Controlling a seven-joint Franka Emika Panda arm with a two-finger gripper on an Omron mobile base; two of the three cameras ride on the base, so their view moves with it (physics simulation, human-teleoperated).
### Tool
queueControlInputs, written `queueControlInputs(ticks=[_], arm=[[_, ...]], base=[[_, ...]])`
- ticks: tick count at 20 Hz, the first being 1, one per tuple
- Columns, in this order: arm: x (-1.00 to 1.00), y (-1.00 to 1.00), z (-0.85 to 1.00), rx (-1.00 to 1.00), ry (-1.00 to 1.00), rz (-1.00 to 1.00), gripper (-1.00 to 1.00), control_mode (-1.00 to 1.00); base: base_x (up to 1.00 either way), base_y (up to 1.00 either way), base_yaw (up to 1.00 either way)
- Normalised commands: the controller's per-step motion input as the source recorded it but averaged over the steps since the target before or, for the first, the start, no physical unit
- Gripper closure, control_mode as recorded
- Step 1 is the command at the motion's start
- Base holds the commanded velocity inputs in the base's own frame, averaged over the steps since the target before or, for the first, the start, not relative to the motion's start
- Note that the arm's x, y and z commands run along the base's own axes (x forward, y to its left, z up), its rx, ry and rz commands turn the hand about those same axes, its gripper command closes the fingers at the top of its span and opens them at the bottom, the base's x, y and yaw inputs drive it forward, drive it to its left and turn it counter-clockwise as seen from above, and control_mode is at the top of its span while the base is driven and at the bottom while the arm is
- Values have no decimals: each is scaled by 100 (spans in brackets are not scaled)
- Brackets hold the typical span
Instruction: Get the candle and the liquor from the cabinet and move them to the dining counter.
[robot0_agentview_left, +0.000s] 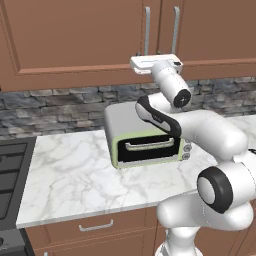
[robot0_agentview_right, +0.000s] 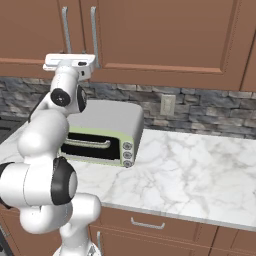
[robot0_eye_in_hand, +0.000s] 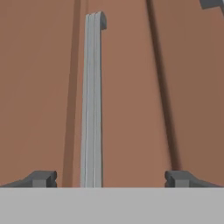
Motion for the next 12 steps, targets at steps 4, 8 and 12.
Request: queueControlInputs(ticks=[4, 8, 12], arm=[[20, 12, 1, 0, 0, 0, -100, -100], [23, 22, 0, 0, 0, 1, -100, -100], [28, 23, 0, 0, 0, 1, 100, -100]], base=[[0, 0, 0], [0, 0, 0], [0, 0, 0]])
